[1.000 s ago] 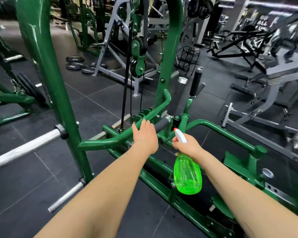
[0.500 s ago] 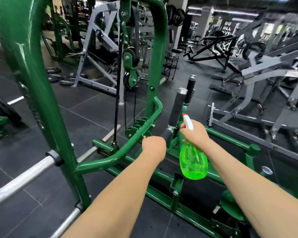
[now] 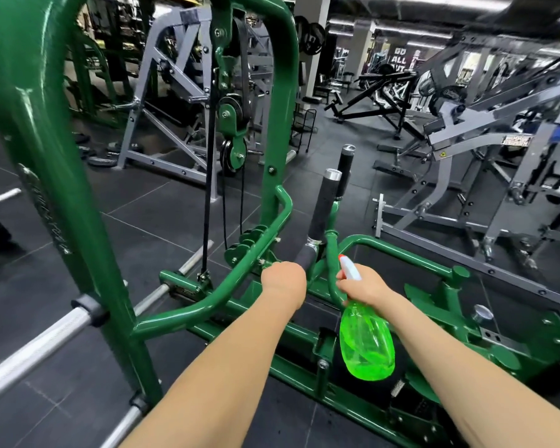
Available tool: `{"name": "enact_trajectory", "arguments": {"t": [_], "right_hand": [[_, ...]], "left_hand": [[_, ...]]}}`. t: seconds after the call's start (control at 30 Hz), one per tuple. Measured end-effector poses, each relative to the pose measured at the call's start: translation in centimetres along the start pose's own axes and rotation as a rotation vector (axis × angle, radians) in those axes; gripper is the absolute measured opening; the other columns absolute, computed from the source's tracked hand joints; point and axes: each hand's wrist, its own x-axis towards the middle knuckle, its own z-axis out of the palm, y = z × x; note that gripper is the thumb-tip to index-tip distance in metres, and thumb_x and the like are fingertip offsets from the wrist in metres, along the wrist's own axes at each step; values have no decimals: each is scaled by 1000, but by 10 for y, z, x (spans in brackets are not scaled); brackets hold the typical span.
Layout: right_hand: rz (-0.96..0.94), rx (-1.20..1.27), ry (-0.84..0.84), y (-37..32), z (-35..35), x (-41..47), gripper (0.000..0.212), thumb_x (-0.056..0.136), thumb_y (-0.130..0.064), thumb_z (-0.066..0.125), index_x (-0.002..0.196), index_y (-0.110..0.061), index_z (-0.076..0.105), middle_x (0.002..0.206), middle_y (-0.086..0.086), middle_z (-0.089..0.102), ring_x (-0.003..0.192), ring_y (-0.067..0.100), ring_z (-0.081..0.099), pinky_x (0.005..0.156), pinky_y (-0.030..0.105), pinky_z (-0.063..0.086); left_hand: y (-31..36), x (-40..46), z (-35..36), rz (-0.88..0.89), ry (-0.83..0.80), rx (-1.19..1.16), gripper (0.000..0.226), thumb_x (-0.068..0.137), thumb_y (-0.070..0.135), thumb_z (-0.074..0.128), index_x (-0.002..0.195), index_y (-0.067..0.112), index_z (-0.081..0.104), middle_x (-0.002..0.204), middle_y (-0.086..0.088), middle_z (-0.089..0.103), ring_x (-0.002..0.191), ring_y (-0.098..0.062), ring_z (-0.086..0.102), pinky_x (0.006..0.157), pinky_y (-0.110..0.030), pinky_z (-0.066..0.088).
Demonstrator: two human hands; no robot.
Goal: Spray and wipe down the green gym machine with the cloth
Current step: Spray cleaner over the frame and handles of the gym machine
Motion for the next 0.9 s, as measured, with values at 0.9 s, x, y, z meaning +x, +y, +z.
{"name": "enact_trajectory", "arguments": {"t": [0.9], "right_hand": [[44,122,-146,33,-27,96,8,83,-10,54,77,-7,57,83,13,62,59,26,62,76,52,58]], "left_hand": [[55,58,11,-218,-80,306,73,90,22,53,150,-2,18,140,-12,45,131,-31,41,119,-52,11]]}}
